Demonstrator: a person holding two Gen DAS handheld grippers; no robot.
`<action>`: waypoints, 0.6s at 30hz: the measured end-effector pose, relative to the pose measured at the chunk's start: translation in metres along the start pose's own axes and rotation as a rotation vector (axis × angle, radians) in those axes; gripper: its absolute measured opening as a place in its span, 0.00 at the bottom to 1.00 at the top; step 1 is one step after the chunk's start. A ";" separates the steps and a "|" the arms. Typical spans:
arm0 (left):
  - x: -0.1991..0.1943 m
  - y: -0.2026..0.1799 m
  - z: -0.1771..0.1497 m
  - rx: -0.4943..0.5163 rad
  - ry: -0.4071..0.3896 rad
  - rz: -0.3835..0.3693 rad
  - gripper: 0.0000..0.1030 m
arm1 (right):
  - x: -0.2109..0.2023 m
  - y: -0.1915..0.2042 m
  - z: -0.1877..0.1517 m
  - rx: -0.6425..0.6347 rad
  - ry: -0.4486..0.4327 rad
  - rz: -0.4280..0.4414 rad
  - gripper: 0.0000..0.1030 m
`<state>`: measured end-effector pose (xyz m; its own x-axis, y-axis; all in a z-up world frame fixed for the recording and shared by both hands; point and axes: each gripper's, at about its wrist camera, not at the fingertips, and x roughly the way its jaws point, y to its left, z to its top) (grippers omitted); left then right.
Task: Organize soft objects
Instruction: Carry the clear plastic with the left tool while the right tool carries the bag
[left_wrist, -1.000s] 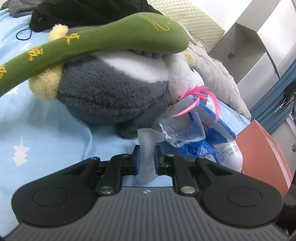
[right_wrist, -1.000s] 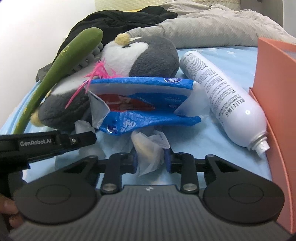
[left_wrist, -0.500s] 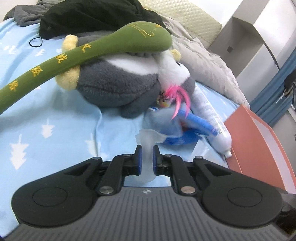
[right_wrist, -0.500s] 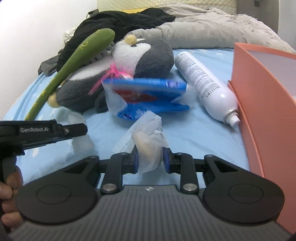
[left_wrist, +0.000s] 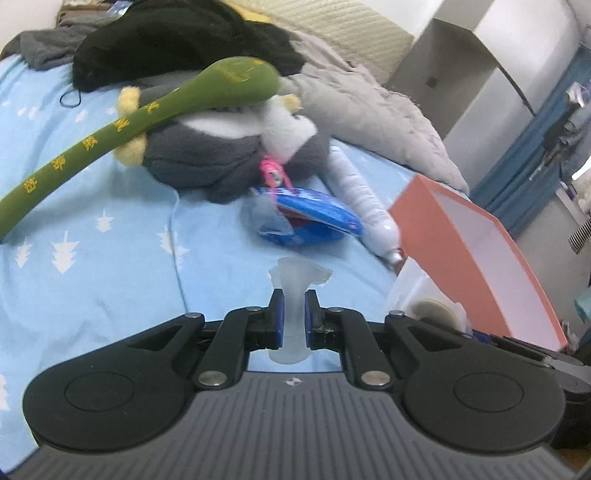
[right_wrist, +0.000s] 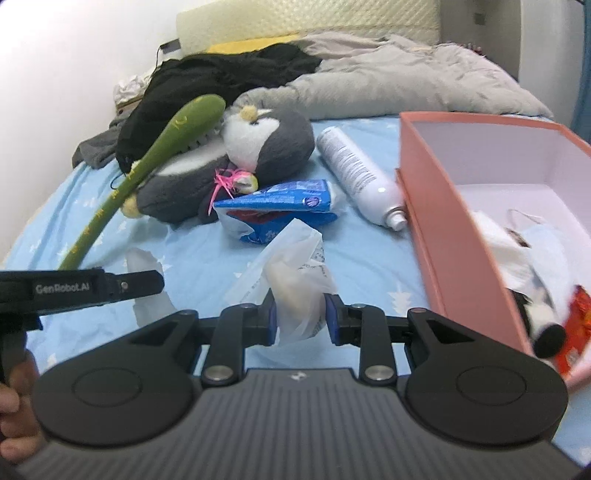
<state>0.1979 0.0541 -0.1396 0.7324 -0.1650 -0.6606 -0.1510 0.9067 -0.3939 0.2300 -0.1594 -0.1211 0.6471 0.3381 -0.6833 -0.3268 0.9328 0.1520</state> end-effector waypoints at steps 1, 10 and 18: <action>-0.006 -0.004 -0.002 0.009 -0.004 -0.002 0.12 | -0.007 0.000 -0.001 0.000 -0.005 0.000 0.29; -0.033 -0.029 -0.026 0.042 0.021 -0.042 0.13 | -0.054 -0.004 -0.017 0.025 -0.030 -0.016 0.29; -0.049 -0.062 -0.023 0.114 0.022 -0.072 0.13 | -0.085 -0.012 -0.018 0.022 -0.071 -0.022 0.29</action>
<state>0.1564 -0.0030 -0.0973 0.7234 -0.2383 -0.6480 -0.0216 0.9303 -0.3662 0.1667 -0.2017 -0.0776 0.7013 0.3246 -0.6347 -0.2973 0.9424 0.1535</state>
